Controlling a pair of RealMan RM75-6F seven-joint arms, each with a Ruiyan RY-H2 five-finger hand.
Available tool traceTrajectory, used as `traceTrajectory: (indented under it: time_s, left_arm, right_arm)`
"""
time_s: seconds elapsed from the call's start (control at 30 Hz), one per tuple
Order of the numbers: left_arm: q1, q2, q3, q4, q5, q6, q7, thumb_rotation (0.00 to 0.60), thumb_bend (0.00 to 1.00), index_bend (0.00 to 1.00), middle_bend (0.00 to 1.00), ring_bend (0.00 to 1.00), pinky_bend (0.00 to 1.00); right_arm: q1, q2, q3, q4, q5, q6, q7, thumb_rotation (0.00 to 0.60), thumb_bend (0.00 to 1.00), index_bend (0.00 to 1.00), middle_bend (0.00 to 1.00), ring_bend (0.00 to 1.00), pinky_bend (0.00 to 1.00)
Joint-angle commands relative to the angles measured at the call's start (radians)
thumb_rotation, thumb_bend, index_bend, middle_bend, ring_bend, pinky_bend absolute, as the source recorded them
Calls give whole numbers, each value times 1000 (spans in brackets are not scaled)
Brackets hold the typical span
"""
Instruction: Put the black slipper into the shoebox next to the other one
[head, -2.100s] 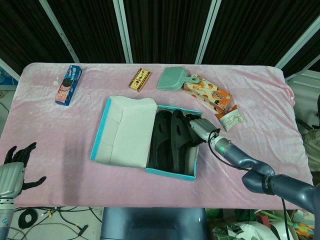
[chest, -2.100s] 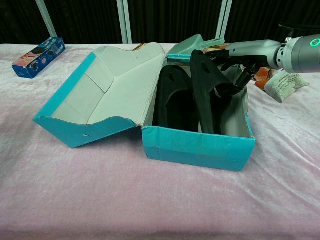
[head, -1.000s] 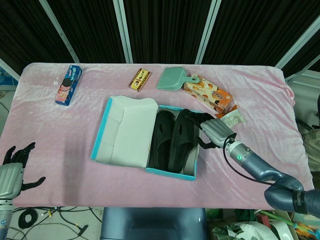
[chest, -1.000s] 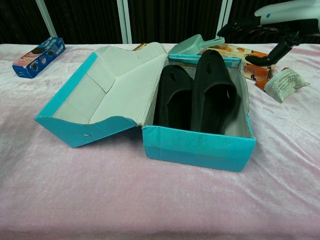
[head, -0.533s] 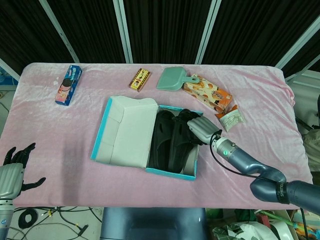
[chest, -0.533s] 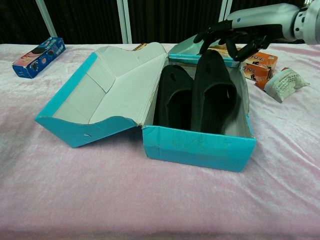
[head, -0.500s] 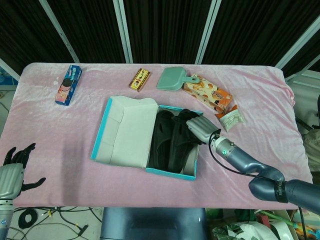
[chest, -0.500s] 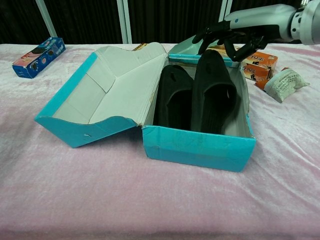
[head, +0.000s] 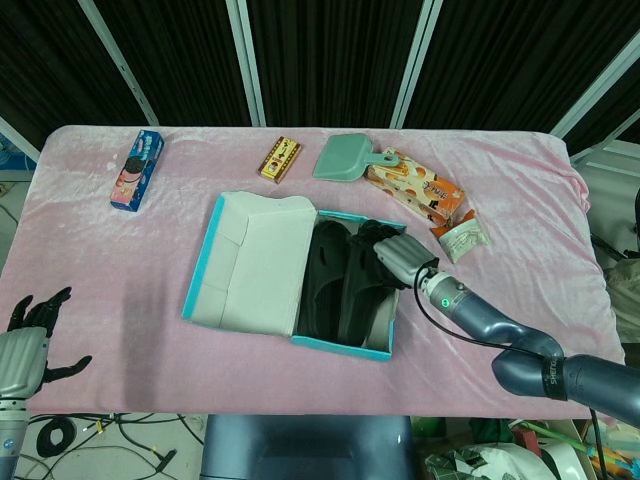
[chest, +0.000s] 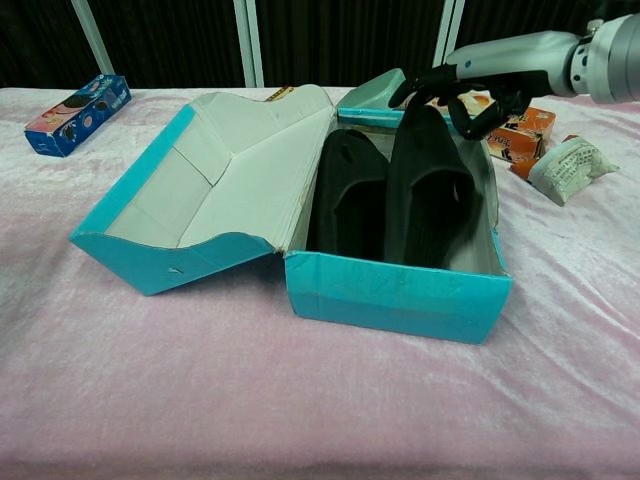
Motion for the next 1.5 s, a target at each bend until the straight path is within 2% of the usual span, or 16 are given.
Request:
traceTrajectory:
  time_s: [0.03,0.6,0.7,0.83,1.0,1.27,1.5]
  left_arm:
    - [1,2,0,-2,-2,0,2,600,0,60,157,158,10]
    - [2,3,1,-14,7,7,10,600,0,60,157,158,9]
    - [3,3,1,-10,10,11,4,600,0,60,157,158,9]
    - [5,1,2,-4,14,14,-4,600,0,60,157,158,9]
    - [3,-4,2,3,19,13,-9,600,0,60,157,158,9]
    - [2,-4,1,6,20,12,-13,600,0,60,157,158,9]
    - [0,-3,1,4,22,11,-10,600,0,60,157,158,9]
  right_arm:
    - [-10,-4,-14,12,-1,-12,10,600,941,142,169,0,61]
    - [-37,-50,-36,51,-68,-2,57,600,934,146,173,0,61]
    - [-52,-30,-29,22,-86,37,59,600,909,146,173,0,61]
    - [-78,26,-25,-46,-123,101,50,600,811,139,148,0,61]
    - [-106,83,-32,-120,-142,147,26,600,668,47,86,0,61]
    - [-142,108,-72,-202,-172,176,-26,600,655,42,144,0,61]
    - [-141,81,-98,-206,-167,149,-68,600,656,42,172,0,61]
